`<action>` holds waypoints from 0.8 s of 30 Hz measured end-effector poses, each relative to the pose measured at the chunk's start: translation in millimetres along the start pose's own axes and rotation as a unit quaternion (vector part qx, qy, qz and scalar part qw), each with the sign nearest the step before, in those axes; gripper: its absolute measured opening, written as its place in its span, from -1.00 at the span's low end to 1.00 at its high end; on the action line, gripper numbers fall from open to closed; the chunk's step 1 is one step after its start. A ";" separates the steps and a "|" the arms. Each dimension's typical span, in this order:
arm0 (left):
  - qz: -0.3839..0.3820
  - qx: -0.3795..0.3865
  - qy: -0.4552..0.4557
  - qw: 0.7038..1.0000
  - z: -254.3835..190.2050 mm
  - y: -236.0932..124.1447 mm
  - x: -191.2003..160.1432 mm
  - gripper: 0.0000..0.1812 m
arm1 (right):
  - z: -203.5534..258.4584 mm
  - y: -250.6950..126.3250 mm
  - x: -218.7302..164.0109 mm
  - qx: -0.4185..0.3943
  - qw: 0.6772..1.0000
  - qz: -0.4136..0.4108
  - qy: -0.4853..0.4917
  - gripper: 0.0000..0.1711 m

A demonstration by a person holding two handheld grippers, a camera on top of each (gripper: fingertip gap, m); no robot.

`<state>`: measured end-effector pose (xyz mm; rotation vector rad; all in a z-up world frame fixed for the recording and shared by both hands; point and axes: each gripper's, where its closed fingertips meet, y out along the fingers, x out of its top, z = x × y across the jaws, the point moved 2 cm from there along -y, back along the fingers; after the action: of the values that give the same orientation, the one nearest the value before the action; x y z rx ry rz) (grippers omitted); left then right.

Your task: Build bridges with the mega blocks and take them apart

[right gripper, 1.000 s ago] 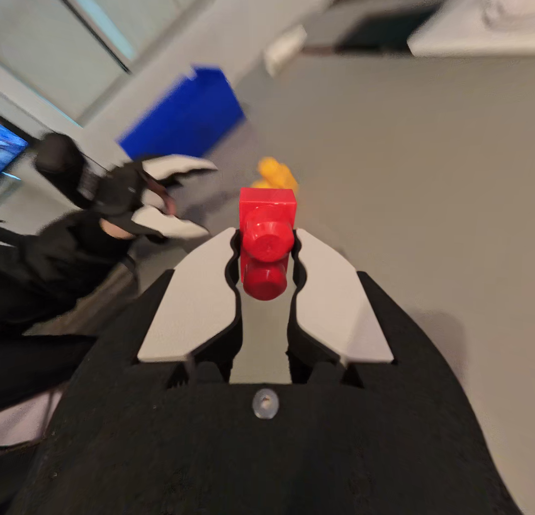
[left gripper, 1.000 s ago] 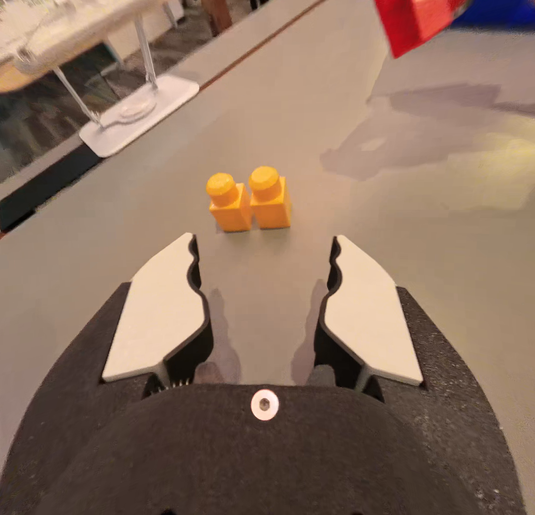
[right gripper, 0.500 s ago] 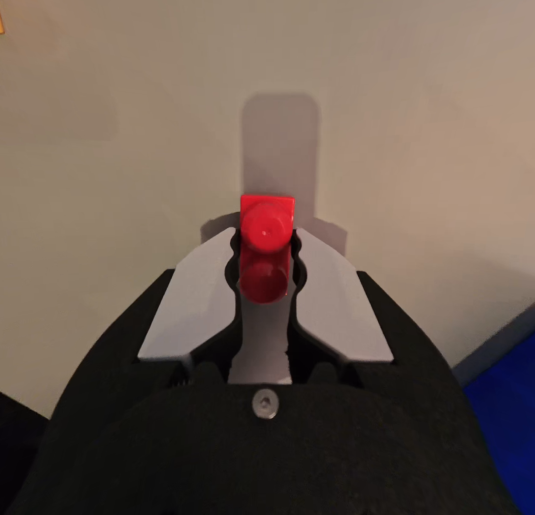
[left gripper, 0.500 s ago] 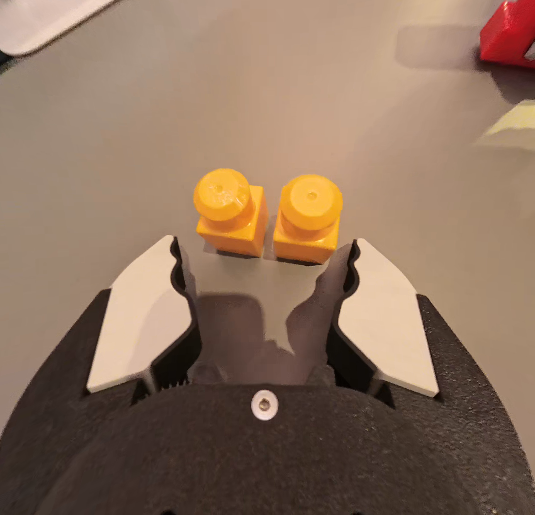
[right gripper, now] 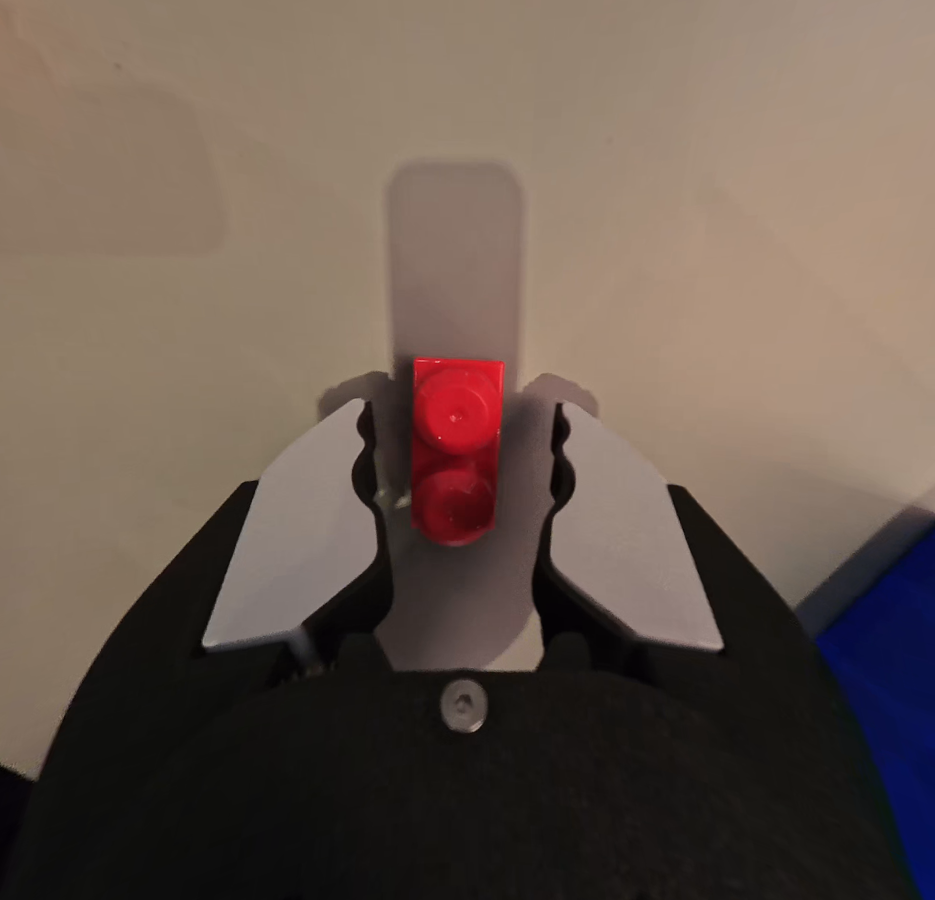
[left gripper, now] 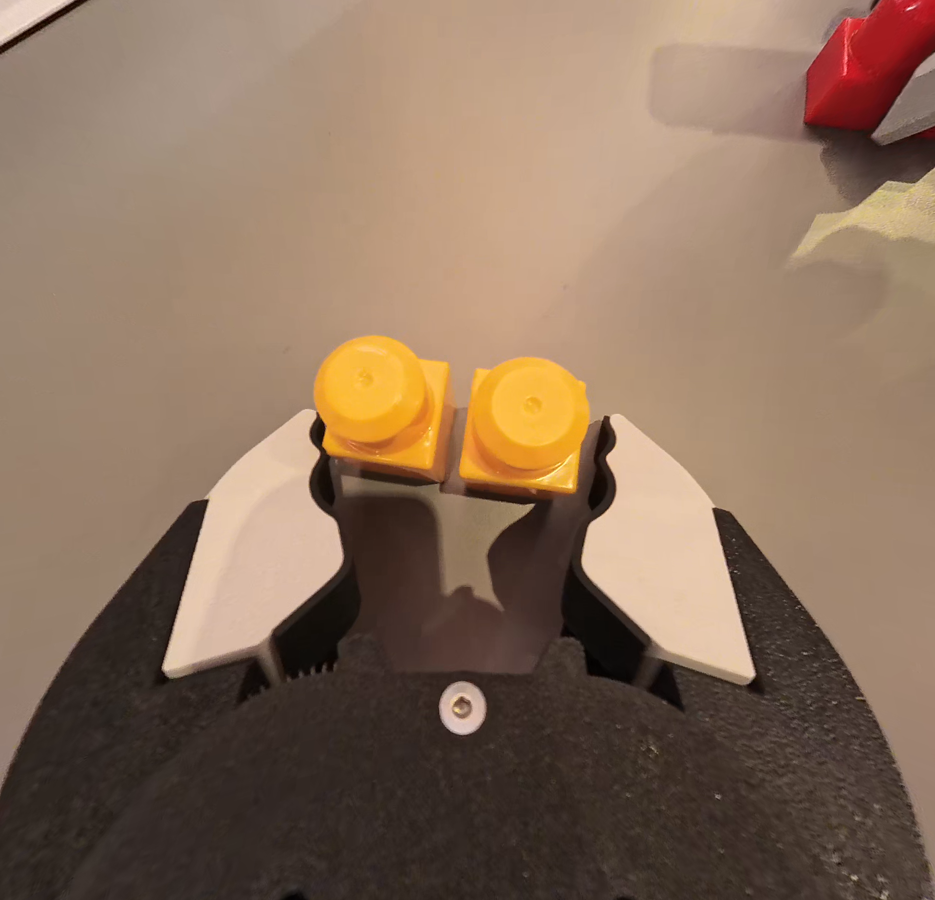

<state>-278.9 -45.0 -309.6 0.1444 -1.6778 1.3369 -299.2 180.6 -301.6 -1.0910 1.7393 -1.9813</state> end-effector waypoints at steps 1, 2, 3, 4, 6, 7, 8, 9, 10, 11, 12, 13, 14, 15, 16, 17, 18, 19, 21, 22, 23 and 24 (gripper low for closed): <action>0.000 -0.001 0.000 1.000 -0.1 0.1 0.1 0.11 | -1.0 -3.5 2.8 -0.009 1.000 -0.012 -0.007 -0.20; 0.000 -0.002 0.000 1.000 -0.2 0.1 0.1 0.11 | -1.2 -8.6 6.9 -0.017 0.999 -0.028 -0.015 -0.20; 0.001 -0.003 -0.001 1.000 -0.3 0.2 0.1 0.10 | 0.4 -15.5 12.7 -0.024 0.998 -0.050 -0.023 -0.20; 0.001 -0.004 0.000 1.000 -0.2 0.5 0.2 0.10 | 3.5 -23.7 20.0 -0.029 0.996 -0.074 -0.033 -0.24; -0.001 -0.005 0.003 1.000 0.9 0.6 0.8 0.07 | 15.5 -40.5 35.6 -0.031 0.991 -0.121 -0.051 -0.32; -0.002 -0.004 0.005 1.000 1.8 0.7 1.2 0.06 | 24.2 -47.1 43.5 -0.025 0.988 -0.141 -0.062 -0.38; -0.002 -0.005 0.005 1.000 2.4 0.8 1.2 0.07 | 31.8 -51.7 50.7 -0.023 0.985 -0.156 -0.071 -0.43; -0.001 -0.006 0.006 1.000 3.1 0.8 1.1 0.07 | 38.2 -54.0 57.3 -0.024 0.982 -0.168 -0.077 -0.49; -0.002 -0.006 0.006 1.000 4.0 0.8 1.1 0.07 | 45.5 -54.0 63.8 -0.015 0.980 -0.180 -0.082 -0.59; -0.002 -0.007 0.008 1.000 4.9 0.7 1.1 0.07 | 54.4 -52.0 69.5 0.006 0.978 -0.190 -0.084 -0.64; -0.002 -0.008 0.010 1.000 5.7 0.6 1.0 0.07 | 62.3 -48.4 74.3 0.032 0.977 -0.198 -0.079 -0.64; -0.003 -0.009 0.012 1.000 6.4 0.5 1.1 0.06 | 68.5 -43.9 78.4 0.056 0.975 -0.203 -0.072 -0.66; -0.004 -0.012 0.015 1.000 6.5 0.5 1.3 0.05 | 73.1 -39.0 81.7 0.076 0.973 -0.206 -0.065 -0.68; -0.005 -0.013 0.018 1.000 6.7 0.5 1.5 0.04 | 75.8 -33.8 84.2 0.089 0.972 -0.208 -0.059 -0.69; -0.005 -0.014 0.020 1.000 6.8 0.6 1.7 0.04 | 77.3 -29.1 86.1 0.096 0.971 -0.210 -0.054 -0.69; -0.005 -0.017 0.022 1.000 6.3 0.9 2.1 0.02 | 79.0 -25.0 87.0 0.103 0.970 -0.212 -0.051 -0.70; -0.006 -0.017 0.024 1.000 6.2 1.1 2.5 0.02 | 80.6 -21.3 87.1 0.110 0.970 -0.212 -0.049 -0.70; -0.006 -0.017 0.025 1.000 6.3 1.4 2.8 0.01 | 82.0 -18.2 86.7 0.117 0.969 -0.212 -0.047 -0.70; -0.006 -0.022 0.025 0.999 5.6 1.9 3.1 0.00 | 82.4 -13.7 85.2 0.125 0.969 -0.209 -0.043 -0.71; -0.005 -0.024 0.024 0.999 5.4 2.0 2.9 -0.01 | 81.4 -12.2 84.2 0.126 0.969 -0.208 -0.042 -0.71; -0.004 -0.026 0.023 0.999 5.4 2.2 2.9 -0.01 | 80.5 -11.5 83.2 0.127 0.969 -0.207 -0.041 -0.71; -0.004 -0.027 0.023 0.999 5.2 2.3 2.7 -0.01 | 79.6 -11.4 82.4 0.128 0.969 -0.207 -0.040 -0.71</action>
<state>-284.8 -47.1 -309.0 0.0880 -1.6726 1.2783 -296.5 72.0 -263.5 -1.5084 1.2421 -2.2798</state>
